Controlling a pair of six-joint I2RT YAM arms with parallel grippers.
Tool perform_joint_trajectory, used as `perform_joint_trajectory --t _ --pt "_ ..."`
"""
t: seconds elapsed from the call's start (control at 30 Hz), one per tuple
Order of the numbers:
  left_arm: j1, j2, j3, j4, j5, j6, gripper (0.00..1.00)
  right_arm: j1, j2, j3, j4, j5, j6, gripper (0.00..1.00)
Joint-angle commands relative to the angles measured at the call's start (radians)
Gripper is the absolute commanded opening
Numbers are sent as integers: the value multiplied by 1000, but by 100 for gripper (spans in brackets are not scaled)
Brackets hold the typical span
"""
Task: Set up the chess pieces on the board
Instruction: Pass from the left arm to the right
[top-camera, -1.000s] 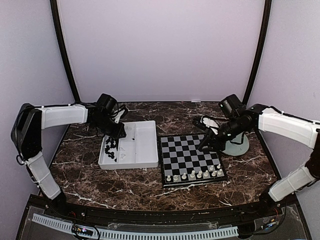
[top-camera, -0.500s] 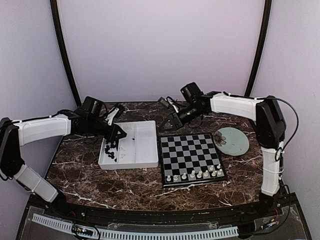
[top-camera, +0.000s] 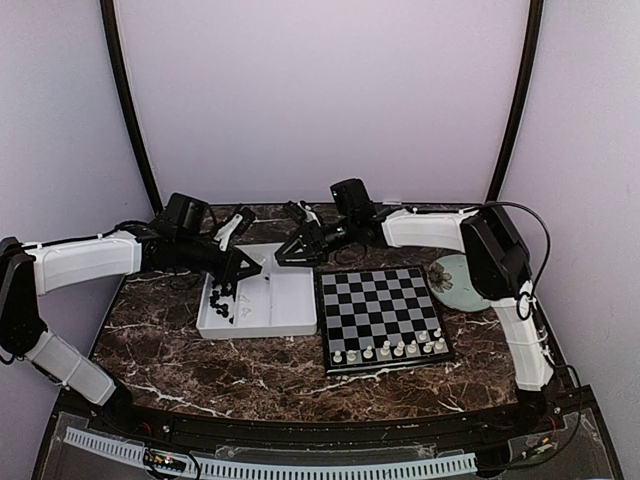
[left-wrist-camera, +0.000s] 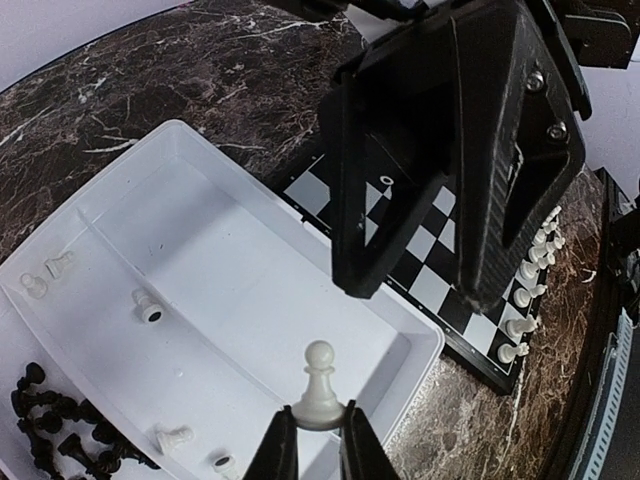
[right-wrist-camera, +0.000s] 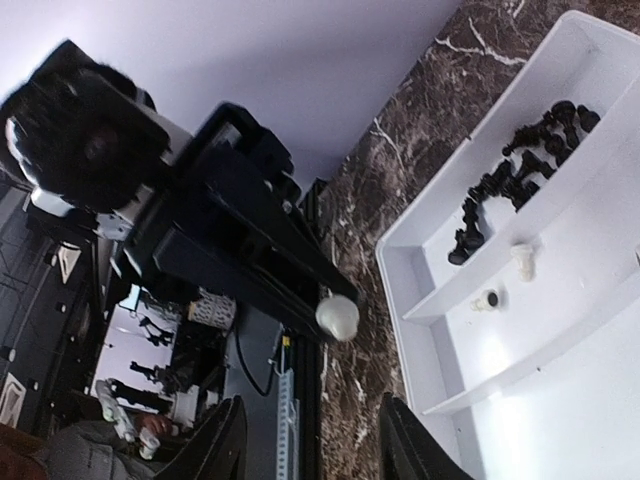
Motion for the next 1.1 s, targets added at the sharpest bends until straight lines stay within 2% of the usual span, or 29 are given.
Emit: perform_joint_trajectory --t 0.0,0.13,0.37,0.6,1.07 --pt "-14 -27 -18 21 48 27 12 6 32 -23 391 -82 315 47" --pt "-21 -24 -23 24 60 34 12 20 50 -55 522 -94 427 48" --pt "-30 -29 -23 35 76 38 12 31 61 -62 522 -81 431 44" --pt "-36 -29 -23 39 72 36 13 37 63 -85 526 -77 433 32" --pt "-37 -30 -28 55 75 37 13 51 55 -99 542 -77 434 22"
